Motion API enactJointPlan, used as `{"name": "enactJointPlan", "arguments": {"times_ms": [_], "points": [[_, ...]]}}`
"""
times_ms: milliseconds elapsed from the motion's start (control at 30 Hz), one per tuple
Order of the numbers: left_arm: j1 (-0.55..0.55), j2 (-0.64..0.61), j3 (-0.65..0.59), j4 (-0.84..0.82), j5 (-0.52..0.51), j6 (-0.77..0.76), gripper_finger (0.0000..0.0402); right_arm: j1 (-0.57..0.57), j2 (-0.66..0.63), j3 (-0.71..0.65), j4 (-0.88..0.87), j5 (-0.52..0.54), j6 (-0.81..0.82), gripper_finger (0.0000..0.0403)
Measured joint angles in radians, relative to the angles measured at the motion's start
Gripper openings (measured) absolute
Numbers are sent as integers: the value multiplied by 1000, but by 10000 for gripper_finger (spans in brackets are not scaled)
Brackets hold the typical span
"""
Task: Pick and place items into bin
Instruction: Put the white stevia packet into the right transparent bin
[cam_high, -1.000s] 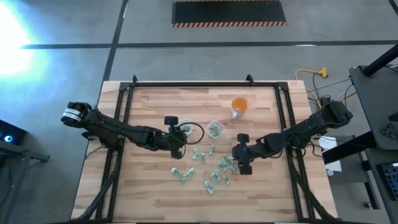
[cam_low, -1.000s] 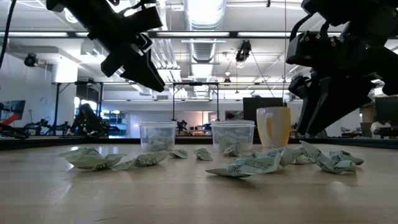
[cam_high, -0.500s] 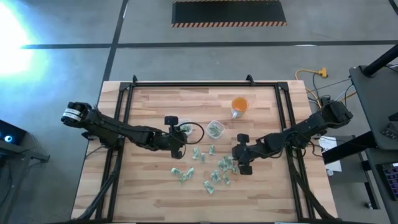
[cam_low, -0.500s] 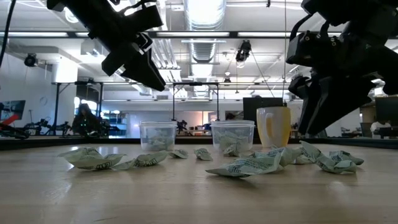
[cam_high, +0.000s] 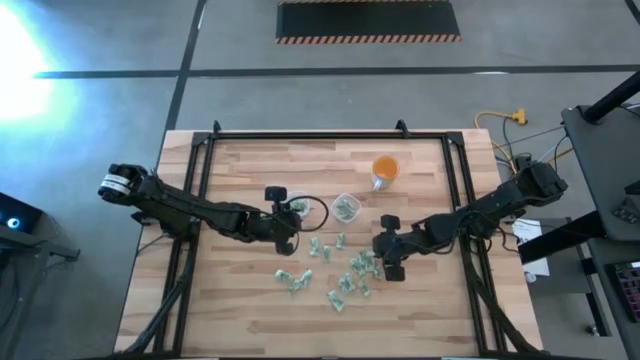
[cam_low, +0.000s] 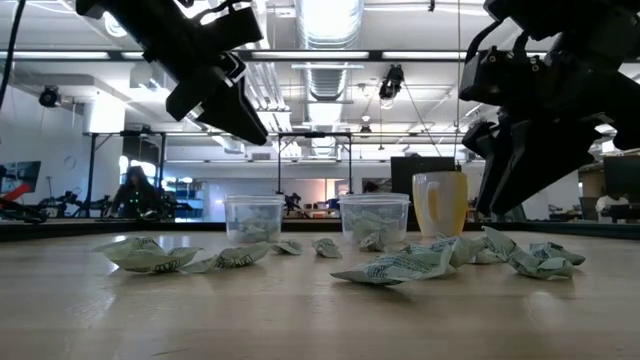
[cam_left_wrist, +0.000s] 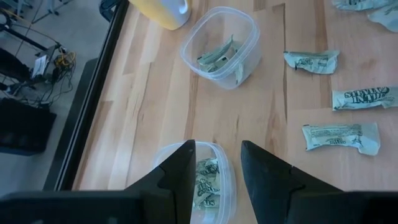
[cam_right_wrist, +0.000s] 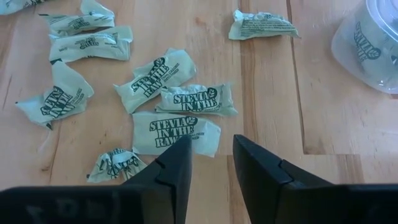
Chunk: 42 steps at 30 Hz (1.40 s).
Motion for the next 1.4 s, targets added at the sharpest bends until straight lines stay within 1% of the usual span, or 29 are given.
{"name": "enactJointPlan", "arguments": {"times_ms": [733,967,1233,1333,1400], "points": [[0,0,1,5,0,-1,112,0,0,0,2,0,0,103],[0,0,1,5,0,-2,112,0,0,0,1,0,5,96],[0,0,-2,5,0,19,112,0,0,-12,-4,0,22,103],[0,0,-3,6,-1,20,112,0,0,-25,31,0,26,101],[0,0,-4,5,0,20,112,0,0,-39,84,-1,24,98]]}}
